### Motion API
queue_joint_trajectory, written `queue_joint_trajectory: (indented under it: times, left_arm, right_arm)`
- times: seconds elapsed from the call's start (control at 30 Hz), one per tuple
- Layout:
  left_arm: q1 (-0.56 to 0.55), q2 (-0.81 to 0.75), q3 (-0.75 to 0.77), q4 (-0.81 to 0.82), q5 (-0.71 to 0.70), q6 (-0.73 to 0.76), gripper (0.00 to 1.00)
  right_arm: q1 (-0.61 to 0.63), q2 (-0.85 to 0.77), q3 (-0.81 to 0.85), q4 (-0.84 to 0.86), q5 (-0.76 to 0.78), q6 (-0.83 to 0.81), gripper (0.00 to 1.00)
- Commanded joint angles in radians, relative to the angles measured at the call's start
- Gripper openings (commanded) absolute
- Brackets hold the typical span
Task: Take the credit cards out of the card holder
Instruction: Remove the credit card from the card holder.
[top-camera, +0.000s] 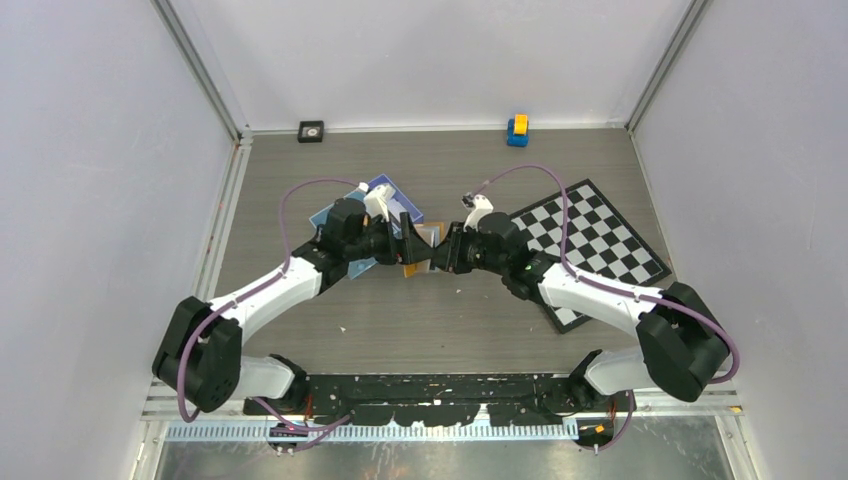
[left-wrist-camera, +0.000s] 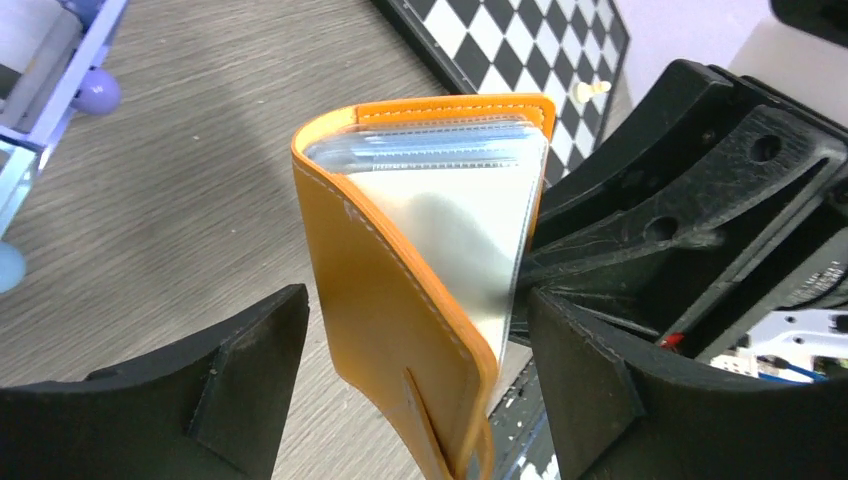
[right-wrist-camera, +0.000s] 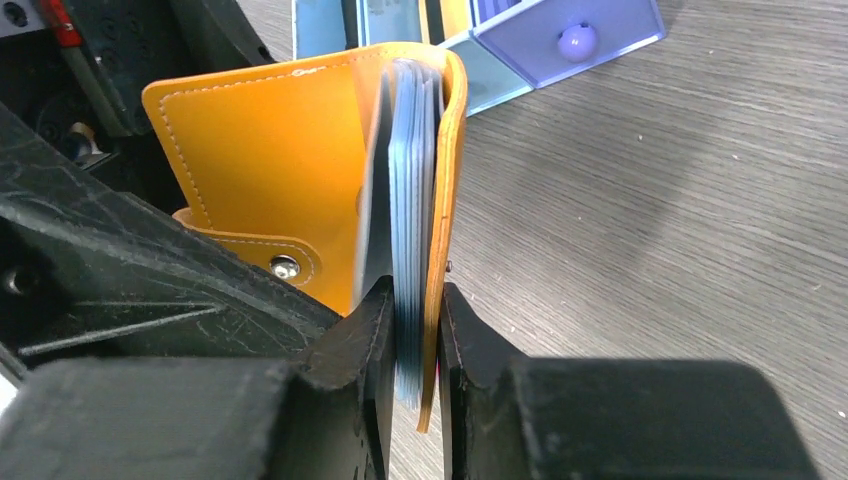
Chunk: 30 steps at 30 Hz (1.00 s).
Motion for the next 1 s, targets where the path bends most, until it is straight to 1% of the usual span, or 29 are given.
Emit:
queue_joint_trajectory:
  times: [0.0,0.1,0.17,0.23,0.27,0.37,0.43,0.5,0.57,0.7,0.83,0.9,0.97]
  left_arm:
    - [-0.024,0.011,0.062,-0.101,-0.110,0.074,0.83]
    - [-0.026,0.010,0.066,-0.127,-0.121,0.079,0.93]
    - [-0.028,0.004,0.065,-0.131,-0.136,0.082,0.95]
    - [-0.030,-0.002,0.068,-0.147,-0.163,0.093,0.99]
    - [-0.031,-0.002,0.072,-0.164,-0.183,0.096,0.99]
    - [-0.032,0.003,0.088,-0.218,-0.246,0.105,0.94]
    - [-0.030,0.007,0.094,-0.244,-0.280,0.107,0.94]
    - [-0.010,0.019,0.096,-0.262,-0.296,0.096,0.94]
    - [0.032,0.031,0.096,-0.273,-0.276,0.077,0.94]
    - [0.108,-0.003,0.029,-0.178,-0.170,0.017,0.90]
    - [0.117,-0.082,-0.039,-0.051,-0.112,-0.008,0.91]
    - [0.117,-0.114,-0.053,-0.043,-0.124,-0.011,0.93]
    - [0.121,-0.127,-0.048,-0.081,-0.166,-0.003,0.94]
  right_arm:
    - [0.029,0.004,0.066,0.012,0.043,-0.046,0.01]
    - [0.051,0.002,0.079,-0.019,0.092,-0.069,0.01]
    - [0.058,0.007,0.089,-0.041,0.116,-0.074,0.01]
    - [0.064,0.011,0.097,-0.054,0.129,-0.080,0.00]
    - [0.067,0.011,0.100,-0.057,0.134,-0.083,0.00]
    - [0.080,0.016,0.105,-0.061,0.135,-0.089,0.00]
    - [0.088,0.012,0.104,-0.062,0.139,-0.097,0.00]
    - [0.088,0.003,0.102,-0.062,0.156,-0.099,0.01]
    - [0.088,-0.002,0.095,-0.062,0.170,-0.098,0.01]
    - [0.088,-0.008,0.090,-0.068,0.236,-0.089,0.01]
    - [0.086,0.010,0.102,-0.088,0.257,-0.078,0.01]
    - [0.081,0.018,0.103,-0.089,0.257,-0.074,0.00]
    - [0.079,0.026,0.109,-0.091,0.249,-0.070,0.00]
